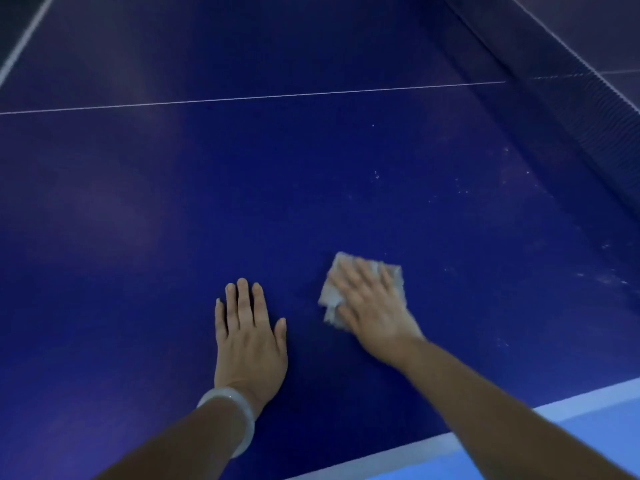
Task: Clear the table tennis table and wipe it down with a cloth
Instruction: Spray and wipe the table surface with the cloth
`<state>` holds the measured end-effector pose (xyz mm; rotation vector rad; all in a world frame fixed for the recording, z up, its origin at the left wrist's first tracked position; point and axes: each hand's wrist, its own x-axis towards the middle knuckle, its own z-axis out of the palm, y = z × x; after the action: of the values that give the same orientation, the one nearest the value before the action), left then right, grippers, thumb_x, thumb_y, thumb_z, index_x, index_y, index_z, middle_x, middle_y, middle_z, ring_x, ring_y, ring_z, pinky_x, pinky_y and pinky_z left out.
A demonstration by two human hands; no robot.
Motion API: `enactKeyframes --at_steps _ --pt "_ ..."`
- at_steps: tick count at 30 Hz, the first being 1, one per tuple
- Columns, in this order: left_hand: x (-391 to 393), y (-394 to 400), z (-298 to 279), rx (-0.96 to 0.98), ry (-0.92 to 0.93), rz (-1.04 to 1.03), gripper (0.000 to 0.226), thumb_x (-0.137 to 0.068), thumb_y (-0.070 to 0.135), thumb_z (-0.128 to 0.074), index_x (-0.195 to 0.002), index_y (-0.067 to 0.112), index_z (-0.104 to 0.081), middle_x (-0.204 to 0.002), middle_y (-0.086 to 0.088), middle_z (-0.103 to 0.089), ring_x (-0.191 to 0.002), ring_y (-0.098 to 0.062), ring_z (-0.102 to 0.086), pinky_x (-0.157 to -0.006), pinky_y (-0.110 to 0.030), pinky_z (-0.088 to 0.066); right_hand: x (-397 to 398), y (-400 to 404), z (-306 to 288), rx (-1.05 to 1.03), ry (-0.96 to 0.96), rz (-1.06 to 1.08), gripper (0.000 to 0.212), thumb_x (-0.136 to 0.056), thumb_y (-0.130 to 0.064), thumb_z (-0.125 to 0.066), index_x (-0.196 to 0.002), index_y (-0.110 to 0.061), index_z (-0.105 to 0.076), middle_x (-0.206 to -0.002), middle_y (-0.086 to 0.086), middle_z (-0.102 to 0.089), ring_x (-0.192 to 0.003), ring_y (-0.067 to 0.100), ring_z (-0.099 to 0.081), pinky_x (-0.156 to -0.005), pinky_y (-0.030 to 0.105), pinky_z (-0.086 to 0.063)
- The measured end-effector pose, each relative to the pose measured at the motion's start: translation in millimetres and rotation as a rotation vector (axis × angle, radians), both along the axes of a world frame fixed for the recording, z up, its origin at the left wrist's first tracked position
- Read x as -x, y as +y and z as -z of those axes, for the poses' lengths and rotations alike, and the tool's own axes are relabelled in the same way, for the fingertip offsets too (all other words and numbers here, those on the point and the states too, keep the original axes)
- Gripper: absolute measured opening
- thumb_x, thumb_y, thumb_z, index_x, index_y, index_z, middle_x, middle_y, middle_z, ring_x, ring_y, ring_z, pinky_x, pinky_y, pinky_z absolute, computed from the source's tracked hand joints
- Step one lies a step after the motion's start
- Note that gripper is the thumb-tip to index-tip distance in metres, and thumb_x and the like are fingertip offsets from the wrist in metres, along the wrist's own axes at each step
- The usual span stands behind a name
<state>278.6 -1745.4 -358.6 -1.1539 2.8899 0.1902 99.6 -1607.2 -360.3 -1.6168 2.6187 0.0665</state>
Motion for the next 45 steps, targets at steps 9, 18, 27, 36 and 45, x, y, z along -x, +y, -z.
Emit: enactKeyframes --at_steps 9,18,27,36,45 --pt "-1 -1 1 0.013 0.001 -0.006 0.071 -0.097 0.047 -0.002 -0.153 0.004 -0.012 -0.161 -0.017 -0.006 -0.15 -0.031 0.002 -0.122 -0.049 -0.006 7 -2 5 0.15 -0.069 0.709 0.057 -0.103 -0.039 -0.015 -0.157 -0.022 -0.008 -0.164 0.006 0.0 -0.151 0.028 0.0 -0.12 0.057 -0.002" --pt "-1 0 1 -0.007 0.017 0.003 0.071 -0.097 0.047 -0.003 -0.153 0.004 -0.015 -0.161 -0.017 -0.008 -0.15 -0.031 0.001 -0.122 -0.049 -0.004 12 49 3 0.082 -0.072 0.383 0.056 -0.099 -0.039 -0.019 -0.154 -0.026 -0.019 -0.163 -0.002 -0.012 -0.151 0.017 -0.002 -0.121 0.05 -0.004" --pt "-2 -1 0 -0.007 0.023 0.006 0.072 -0.097 0.047 -0.005 -0.152 0.002 -0.019 -0.16 -0.019 -0.011 -0.149 -0.032 -0.002 -0.122 -0.049 -0.005 -102 27 -2 0.174 -0.157 0.443 0.055 -0.103 -0.044 -0.017 -0.154 -0.026 -0.023 -0.163 0.002 -0.013 -0.151 0.024 -0.008 -0.12 0.051 -0.005" --pt "-4 0 -4 -0.031 0.041 0.004 0.07 -0.097 0.047 -0.011 -0.153 0.004 -0.015 -0.161 -0.017 -0.007 -0.15 -0.03 0.001 -0.122 -0.047 -0.001 -74 119 -5 0.186 -0.13 0.585 0.054 -0.1 -0.041 -0.025 -0.15 -0.025 -0.035 -0.16 -0.005 -0.021 -0.15 0.016 -0.012 -0.121 0.048 -0.01" --pt "46 41 -19 -0.214 0.296 0.125 0.055 -0.099 0.026 -0.047 -0.147 0.004 -0.033 -0.159 -0.014 -0.017 -0.149 -0.026 -0.008 -0.121 -0.036 -0.003 -75 120 -2 0.208 -0.09 0.588 0.052 -0.101 -0.04 -0.029 -0.15 -0.024 -0.036 -0.16 -0.004 -0.022 -0.15 0.018 -0.013 -0.12 0.048 -0.01"
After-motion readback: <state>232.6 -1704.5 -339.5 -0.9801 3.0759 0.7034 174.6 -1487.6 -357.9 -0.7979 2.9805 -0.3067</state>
